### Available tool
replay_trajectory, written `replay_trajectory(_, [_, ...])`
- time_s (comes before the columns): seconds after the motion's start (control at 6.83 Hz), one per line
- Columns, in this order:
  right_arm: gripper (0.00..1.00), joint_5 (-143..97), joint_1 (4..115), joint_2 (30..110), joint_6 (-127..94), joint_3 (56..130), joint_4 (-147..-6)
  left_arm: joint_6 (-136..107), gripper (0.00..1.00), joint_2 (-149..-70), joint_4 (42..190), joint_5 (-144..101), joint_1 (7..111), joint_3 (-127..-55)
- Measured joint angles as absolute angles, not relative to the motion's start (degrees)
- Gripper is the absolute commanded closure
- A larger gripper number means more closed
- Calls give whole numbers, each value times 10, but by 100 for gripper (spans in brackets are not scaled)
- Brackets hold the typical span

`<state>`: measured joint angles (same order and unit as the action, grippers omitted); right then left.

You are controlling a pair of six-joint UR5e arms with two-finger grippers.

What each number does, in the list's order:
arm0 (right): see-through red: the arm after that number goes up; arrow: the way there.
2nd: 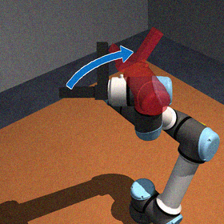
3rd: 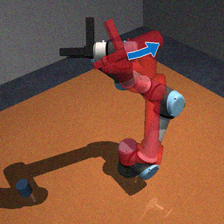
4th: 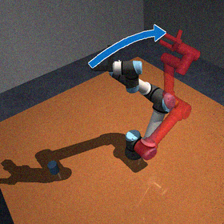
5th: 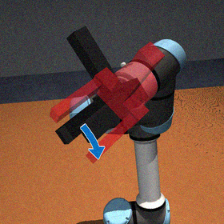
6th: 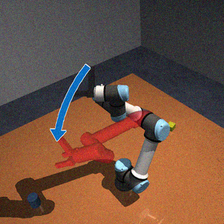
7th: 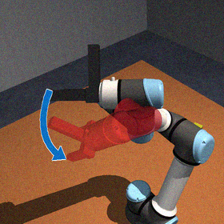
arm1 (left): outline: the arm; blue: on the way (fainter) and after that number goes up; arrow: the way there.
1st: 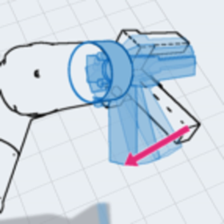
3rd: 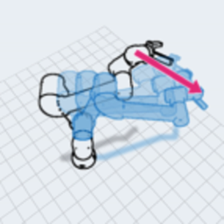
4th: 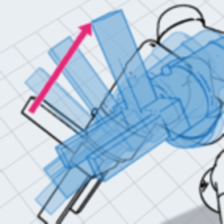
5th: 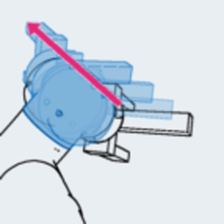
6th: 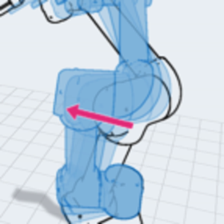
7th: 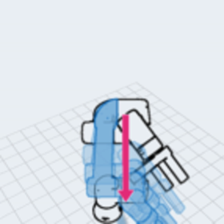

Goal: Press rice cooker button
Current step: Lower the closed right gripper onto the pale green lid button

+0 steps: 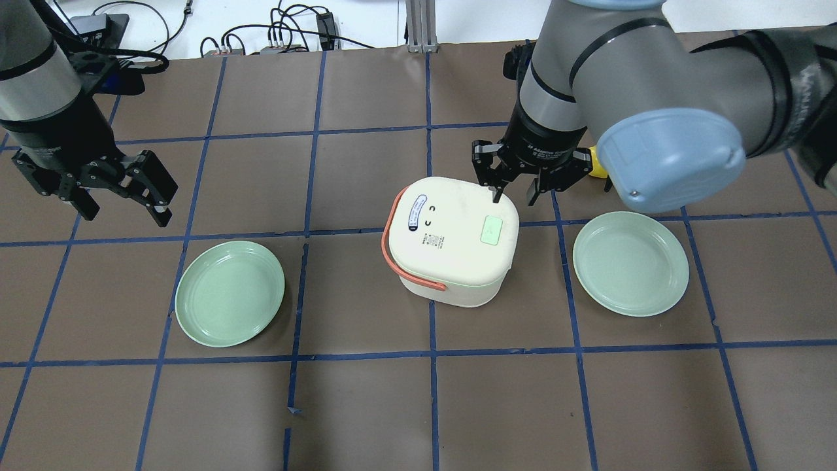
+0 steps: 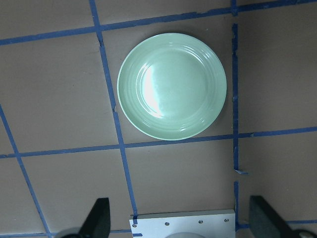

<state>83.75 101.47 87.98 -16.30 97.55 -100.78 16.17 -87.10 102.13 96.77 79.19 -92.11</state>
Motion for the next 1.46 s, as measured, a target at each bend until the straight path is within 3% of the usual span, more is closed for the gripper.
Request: replay_trajectory(1.46, [88,815,1020,858,-161,1019,-1058,162,0,-871,1021,968,792,-921])
